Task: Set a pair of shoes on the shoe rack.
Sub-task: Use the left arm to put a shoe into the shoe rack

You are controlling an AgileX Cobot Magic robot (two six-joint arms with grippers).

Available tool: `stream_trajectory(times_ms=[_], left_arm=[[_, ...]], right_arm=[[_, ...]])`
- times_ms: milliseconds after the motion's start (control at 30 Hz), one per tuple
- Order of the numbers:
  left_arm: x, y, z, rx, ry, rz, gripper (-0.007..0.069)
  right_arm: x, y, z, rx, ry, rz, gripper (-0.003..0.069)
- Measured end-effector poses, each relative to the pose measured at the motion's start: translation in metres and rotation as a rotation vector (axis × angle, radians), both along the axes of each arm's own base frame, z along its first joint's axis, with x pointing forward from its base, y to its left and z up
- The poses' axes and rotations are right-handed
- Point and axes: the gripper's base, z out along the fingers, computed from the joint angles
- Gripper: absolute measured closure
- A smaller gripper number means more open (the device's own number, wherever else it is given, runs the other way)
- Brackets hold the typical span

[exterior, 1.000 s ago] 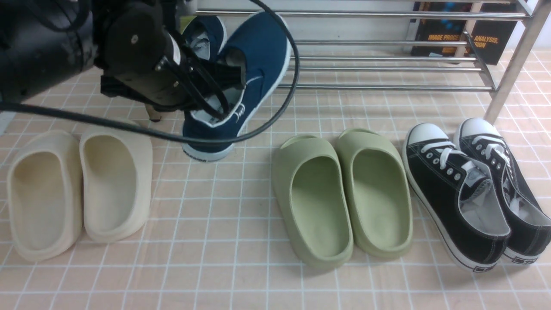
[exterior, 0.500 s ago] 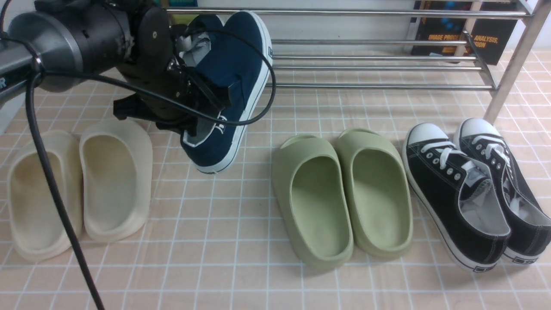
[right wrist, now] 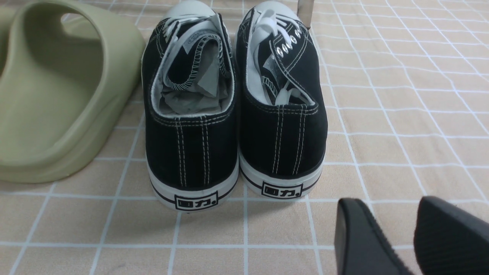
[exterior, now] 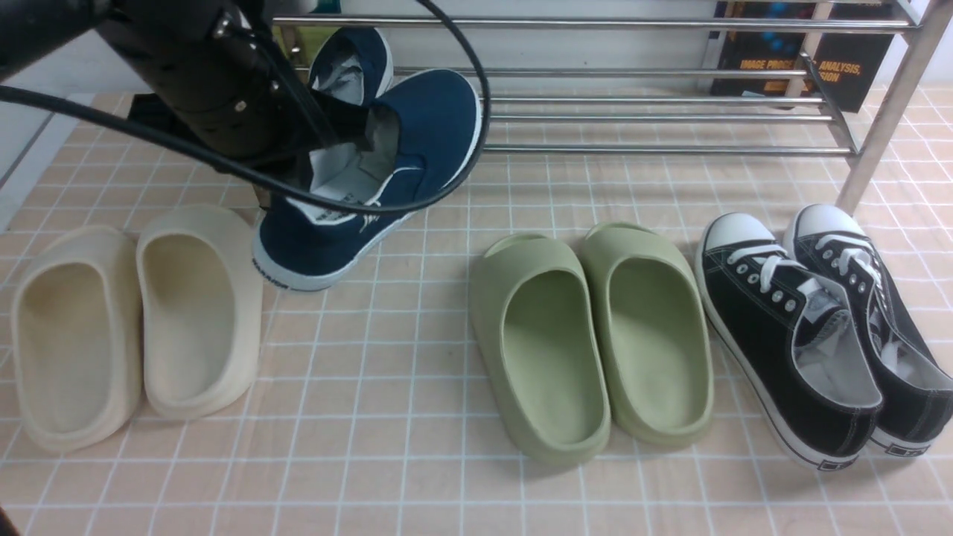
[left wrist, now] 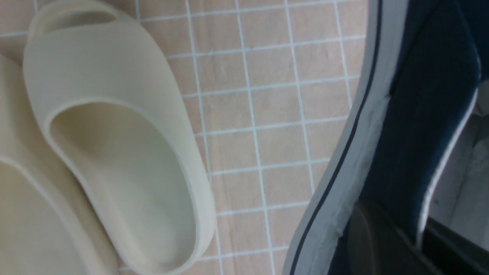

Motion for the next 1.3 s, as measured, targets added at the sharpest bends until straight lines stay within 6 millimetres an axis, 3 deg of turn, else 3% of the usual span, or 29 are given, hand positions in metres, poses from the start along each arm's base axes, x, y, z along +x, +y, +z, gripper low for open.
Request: stream_trajectory(times_ms=[133,300,467,733,1067,1300], left_arm=[[-0.008,0.003,-0.015,0.024,0.049,-0.004,0.0592],[0.002,-0.001,-0.034,0.006,0.007,-0.003,0.0592],[0.036,-0.018,-0.048,-0.111,-0.167,0.004,0.0592],[0.093,-0.032,-0.085,-0.161,-0.122,0.11,0.0592],[0.145,-0.045,-0.081,-0.291,-0.209,0.22,0.0592],[0.167,-0.05,-0.082,-0.342,-0.257,0.272,0.0588]], right_arm=[[0.0,0.0,0.0,0.0,0.0,0.0,0.0421],[0.0,0.0,0.0,0.0,0.0,0.0,0.0421],[0.0,0.0,0.0,0.0,0.0,0.0,0.0421],[0.0,0.0,0.0,0.0,0.0,0.0,0.0421],[0.0,0.0,0.0,0.0,0.0,0.0,0.0421],[0.0,0.0,0.0,0.0,0.0,0.0,0.0421]])
